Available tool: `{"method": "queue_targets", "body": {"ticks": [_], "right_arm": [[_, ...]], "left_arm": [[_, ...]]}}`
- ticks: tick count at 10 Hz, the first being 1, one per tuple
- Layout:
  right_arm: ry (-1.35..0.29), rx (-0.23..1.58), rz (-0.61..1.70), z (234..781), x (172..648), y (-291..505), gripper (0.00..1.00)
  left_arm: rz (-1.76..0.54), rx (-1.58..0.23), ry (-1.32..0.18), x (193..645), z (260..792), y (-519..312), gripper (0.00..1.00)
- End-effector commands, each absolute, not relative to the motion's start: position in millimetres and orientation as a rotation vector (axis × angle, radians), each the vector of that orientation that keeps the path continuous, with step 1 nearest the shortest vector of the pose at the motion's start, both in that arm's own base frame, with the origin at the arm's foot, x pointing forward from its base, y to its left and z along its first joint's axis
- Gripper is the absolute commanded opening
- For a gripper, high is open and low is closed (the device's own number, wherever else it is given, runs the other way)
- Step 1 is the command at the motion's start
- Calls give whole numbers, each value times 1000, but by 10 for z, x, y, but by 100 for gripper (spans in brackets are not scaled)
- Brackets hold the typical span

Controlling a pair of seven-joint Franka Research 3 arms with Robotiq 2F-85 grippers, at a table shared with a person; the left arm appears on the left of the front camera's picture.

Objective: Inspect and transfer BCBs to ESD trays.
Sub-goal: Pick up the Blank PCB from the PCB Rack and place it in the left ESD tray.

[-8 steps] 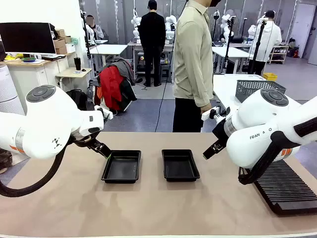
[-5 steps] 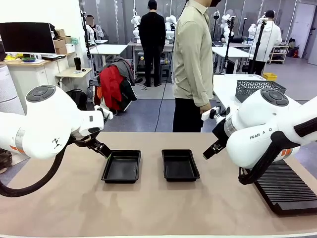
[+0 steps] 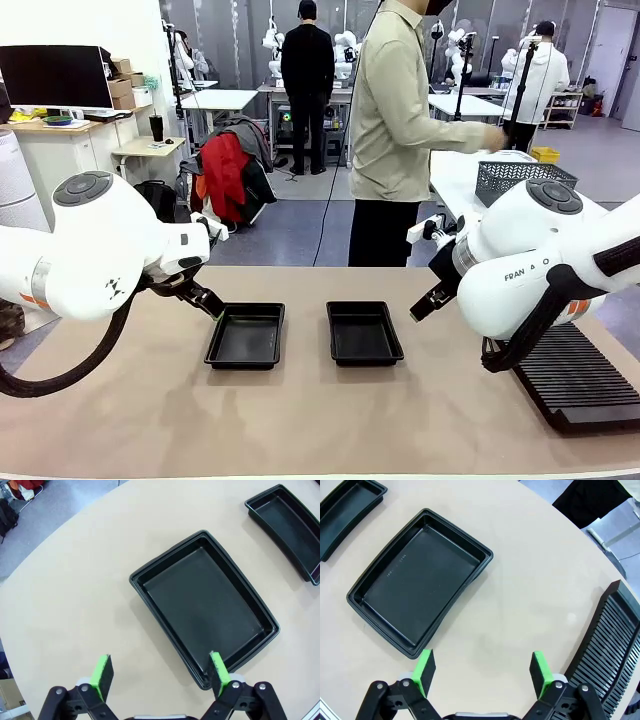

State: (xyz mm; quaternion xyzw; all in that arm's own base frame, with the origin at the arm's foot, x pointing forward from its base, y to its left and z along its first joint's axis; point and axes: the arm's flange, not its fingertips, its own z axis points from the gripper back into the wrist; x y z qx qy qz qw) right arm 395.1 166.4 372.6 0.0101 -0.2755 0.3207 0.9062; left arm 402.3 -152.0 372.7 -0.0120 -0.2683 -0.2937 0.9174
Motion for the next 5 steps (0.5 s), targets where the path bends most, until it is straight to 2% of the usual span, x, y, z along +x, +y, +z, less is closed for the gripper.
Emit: {"method": "queue_targets", "body": {"ticks": [1,5], "right_arm": [[-569,21,662,3726,3952,1663,100],[-569,21,662,3726,3952,1663,100]], "left_arm": [[-604,-25,-552,4023,3726,-1517,100],[-604,-25,-552,4023,3726,-1517,100]]}}
